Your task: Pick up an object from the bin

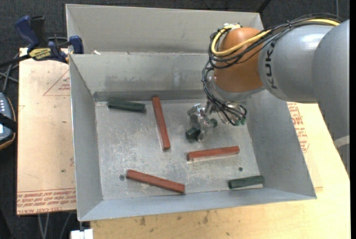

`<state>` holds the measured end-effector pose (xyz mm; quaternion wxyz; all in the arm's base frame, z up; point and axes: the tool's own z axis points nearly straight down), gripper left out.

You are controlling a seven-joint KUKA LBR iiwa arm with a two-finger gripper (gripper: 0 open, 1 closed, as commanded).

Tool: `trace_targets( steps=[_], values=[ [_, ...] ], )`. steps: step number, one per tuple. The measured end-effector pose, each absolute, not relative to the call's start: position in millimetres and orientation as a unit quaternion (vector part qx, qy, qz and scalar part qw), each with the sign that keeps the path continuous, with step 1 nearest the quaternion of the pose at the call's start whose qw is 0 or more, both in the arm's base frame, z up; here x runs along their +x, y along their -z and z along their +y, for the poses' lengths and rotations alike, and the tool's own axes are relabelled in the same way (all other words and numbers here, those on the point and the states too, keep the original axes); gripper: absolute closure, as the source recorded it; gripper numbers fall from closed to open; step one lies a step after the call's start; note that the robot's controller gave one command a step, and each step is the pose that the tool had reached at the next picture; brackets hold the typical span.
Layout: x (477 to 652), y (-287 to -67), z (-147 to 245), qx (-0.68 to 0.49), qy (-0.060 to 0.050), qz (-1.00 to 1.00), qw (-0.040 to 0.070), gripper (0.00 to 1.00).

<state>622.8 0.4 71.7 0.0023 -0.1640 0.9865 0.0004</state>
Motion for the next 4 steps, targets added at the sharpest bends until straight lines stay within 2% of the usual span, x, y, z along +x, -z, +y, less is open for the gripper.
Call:
trace_targets(
  steps=[1, 2, 3, 4],
  values=[
    [627.6, -92, -23, -0.189, -0.001, 0.982, 0.001, 1.0],
    [625.7, -150, -1, -0.19, 0.0, 0.982, -0.001, 1.0],
    [633.2, -174, 9, -0.196, -0.002, 0.981, 0.006, 1.0],
    [629.9, -216, -42, -0.19, -0.001, 0.982, -0.002, 1.0]
  ],
)
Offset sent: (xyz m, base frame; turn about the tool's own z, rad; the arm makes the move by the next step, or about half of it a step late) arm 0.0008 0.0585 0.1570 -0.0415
